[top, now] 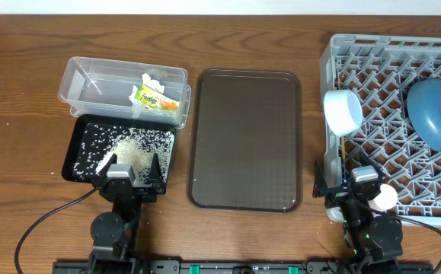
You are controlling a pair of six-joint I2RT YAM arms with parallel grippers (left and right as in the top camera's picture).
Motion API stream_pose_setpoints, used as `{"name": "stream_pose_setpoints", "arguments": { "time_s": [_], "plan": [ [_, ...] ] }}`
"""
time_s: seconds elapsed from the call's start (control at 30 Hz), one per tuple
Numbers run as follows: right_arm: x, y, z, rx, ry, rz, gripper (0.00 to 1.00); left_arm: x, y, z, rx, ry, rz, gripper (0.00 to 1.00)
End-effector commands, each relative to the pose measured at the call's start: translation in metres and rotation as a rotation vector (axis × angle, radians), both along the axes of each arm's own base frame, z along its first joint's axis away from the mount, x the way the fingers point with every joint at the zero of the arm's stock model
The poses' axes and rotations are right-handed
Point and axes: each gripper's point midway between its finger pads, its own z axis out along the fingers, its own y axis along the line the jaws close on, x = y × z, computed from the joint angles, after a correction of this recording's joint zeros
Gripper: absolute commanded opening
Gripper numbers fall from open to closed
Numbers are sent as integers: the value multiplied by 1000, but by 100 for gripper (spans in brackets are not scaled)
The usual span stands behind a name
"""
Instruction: Sort waste into correct bins and load items into the dishwasher rack
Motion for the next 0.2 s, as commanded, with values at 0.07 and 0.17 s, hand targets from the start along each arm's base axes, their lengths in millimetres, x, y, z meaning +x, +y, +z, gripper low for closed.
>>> {"name": "stream_pose_setpoints", "arguments": {
  "time_s": [0.07, 0.17],
  "plan": [
    [0, 1, 0, -3, -2, 5, 99, -1, 3, -18, 20, 60, 15, 95],
    [0, 1, 0, -3, -2, 5, 99, -1, 3, -18, 20, 60, 15, 95]
  ]
}}
